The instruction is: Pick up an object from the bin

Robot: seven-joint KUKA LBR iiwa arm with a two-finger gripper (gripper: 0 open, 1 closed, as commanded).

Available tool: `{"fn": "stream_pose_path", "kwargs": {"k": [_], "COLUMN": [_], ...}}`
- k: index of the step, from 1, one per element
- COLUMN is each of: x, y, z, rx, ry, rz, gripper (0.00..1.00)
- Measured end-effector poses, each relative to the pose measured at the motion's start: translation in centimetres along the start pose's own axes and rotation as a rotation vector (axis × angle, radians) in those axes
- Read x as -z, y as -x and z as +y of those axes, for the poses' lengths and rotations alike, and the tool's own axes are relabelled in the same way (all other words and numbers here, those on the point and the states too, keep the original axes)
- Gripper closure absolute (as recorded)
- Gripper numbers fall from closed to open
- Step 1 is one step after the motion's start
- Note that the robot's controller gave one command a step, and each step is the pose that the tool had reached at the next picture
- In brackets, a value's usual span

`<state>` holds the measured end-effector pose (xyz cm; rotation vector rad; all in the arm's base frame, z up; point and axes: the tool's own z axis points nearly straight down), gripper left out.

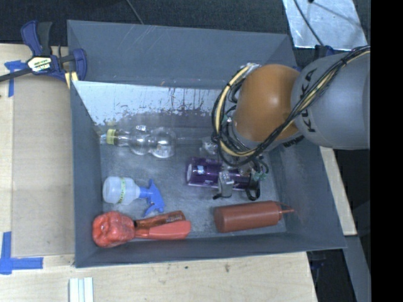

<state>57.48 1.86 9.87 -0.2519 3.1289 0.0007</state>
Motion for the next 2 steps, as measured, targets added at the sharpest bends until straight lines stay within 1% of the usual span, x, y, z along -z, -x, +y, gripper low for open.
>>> {"fn": "stream_pose_path", "kwargs": {"k": [1, 2], "x": [-2.77, -2.77], "y": [-0.06, -0.06], "z": [2.33, 2.32], "rx": [-0.183, -0.184], "ry": [0.001, 0.001], "rz": [0.001, 0.001], "gripper": [1.0, 1.0]}}
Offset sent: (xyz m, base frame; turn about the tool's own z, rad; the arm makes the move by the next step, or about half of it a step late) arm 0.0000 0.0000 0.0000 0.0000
